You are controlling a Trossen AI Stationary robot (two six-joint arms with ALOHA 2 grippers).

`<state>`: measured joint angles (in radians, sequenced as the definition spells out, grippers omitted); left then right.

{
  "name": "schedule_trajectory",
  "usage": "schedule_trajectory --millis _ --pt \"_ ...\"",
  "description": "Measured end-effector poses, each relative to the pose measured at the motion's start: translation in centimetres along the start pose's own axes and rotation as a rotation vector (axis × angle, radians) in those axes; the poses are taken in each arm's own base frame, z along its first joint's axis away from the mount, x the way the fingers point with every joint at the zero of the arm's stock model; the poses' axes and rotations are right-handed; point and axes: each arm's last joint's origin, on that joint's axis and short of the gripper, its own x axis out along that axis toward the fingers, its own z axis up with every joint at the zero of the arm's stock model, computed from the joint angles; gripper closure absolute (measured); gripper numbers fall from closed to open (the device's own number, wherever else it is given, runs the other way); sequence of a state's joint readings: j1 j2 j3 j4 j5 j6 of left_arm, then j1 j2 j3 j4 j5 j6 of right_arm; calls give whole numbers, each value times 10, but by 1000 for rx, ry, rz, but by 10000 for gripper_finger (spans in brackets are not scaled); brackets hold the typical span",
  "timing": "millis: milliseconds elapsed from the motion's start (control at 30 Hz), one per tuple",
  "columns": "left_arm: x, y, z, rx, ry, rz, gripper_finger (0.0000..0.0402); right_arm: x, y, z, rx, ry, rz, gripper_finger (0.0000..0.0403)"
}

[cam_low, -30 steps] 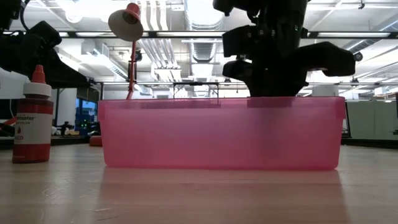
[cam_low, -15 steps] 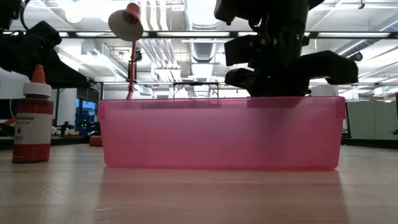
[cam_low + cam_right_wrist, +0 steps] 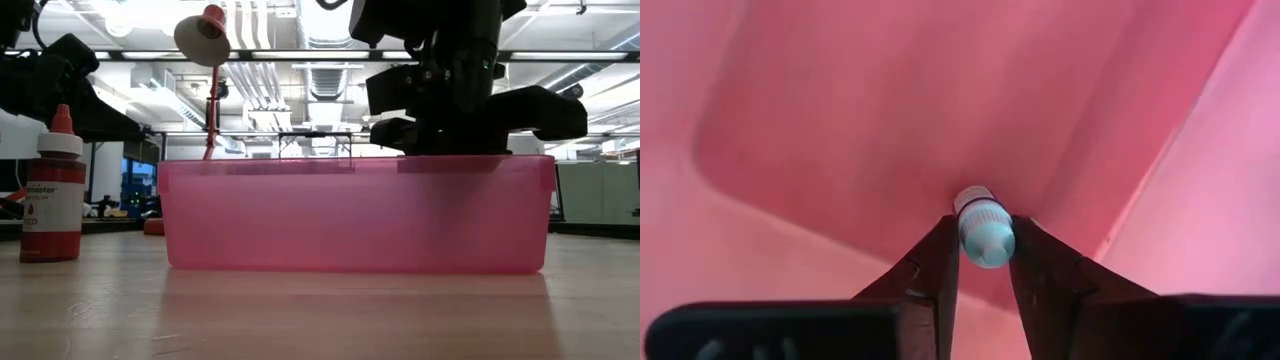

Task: Pick & Place food coloring
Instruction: Put the small black food coloring bottle in the red bin, then put the small green food coloring bottle in the red bin

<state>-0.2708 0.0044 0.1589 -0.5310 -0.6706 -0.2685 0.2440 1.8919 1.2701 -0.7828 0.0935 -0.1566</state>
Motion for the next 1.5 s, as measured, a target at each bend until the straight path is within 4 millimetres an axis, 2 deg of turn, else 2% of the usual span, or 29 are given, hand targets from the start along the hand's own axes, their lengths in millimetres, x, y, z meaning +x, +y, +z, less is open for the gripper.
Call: schedule_trajectory --millis 433,567,800,1033,1267,1500 --pt "0 0 0 0 0 0 232 -8 -1 2 50 28 -10 260" --pt "0 0 0 0 0 0 232 -20 -3 6 47 48 -14 241" --pt "0 0 0 0 0 0 232 -48 -7 21 88 16 -120 217" --pt "0 0 0 0 0 0 232 -85 -7 33 310 -21 -144 206" --pt "0 0 0 0 0 0 232 -117 -3 35 557 -29 -138 203" --pt "0 0 0 0 0 0 232 -135 11 29 754 22 -147 191"
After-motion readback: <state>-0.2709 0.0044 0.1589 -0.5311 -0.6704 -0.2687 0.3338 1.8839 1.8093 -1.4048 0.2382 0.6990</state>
